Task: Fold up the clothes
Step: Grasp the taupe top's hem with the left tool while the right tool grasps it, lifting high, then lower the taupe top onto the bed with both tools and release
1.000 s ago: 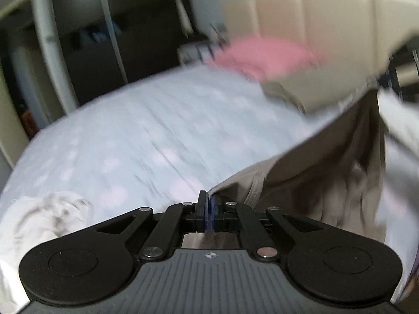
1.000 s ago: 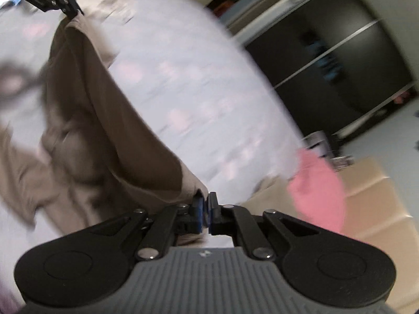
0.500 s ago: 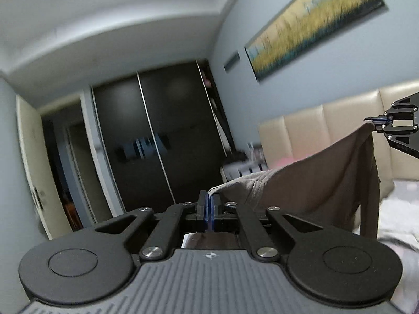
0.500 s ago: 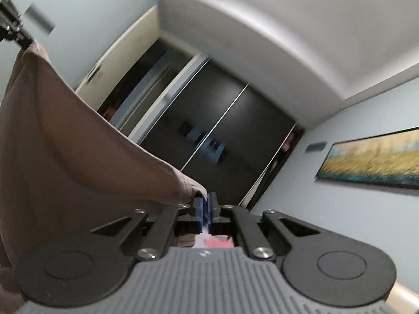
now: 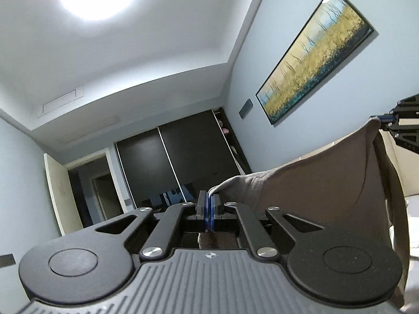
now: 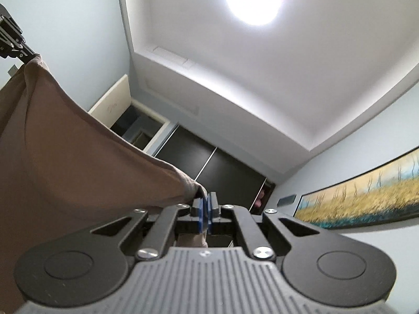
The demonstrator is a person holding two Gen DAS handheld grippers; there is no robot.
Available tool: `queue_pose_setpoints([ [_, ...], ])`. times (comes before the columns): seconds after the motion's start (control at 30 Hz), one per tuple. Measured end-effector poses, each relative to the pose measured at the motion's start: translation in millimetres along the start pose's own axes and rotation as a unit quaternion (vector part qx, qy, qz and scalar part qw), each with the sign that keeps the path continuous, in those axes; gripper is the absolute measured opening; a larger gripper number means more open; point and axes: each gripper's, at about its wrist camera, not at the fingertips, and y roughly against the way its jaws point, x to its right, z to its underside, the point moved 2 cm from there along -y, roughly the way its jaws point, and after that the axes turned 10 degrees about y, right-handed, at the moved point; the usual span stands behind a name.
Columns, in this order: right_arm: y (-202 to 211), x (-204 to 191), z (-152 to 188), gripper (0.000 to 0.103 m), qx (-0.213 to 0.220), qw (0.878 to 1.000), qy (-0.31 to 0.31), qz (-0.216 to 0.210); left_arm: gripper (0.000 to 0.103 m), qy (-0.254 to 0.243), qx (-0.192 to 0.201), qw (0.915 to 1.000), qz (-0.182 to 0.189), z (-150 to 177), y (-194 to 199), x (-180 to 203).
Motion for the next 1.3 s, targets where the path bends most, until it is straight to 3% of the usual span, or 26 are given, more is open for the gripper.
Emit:
queue_pose_setpoints([
  [0.1,-3,-5,5,0.004,-0.010,1.000,-0.008,-0.014,0.000,-0.008,-0.020,0.9998,-0.002,12,-11,1],
  [0.3,-21,-36,31,0.004,-0.051,0.997,-0.012,-0.052,0.000,-0.001,-0.098,0.9952,0.003,61,-47,-8],
  [0.67,-106,-132,125,0.004,-0.168,0.975,-0.018,-0.147,0.000,0.020,-0.241,0.9704,0.007,185,-161,-28],
  [0.9,-172,-210,206,0.004,-0.259,0.946,-0.019,-0.197,0.000,0.030,-0.334,0.9422,0.012,287,-230,-30],
  [1.2,-244,-303,316,0.004,-0.376,0.889,-0.028,-0.260,0.000,0.064,-0.448,0.8916,0.017,412,-293,-36],
  [1.3,-261,-328,343,0.004,-0.403,0.871,-0.034,-0.277,0.000,0.071,-0.469,0.8801,0.012,439,-303,-35],
])
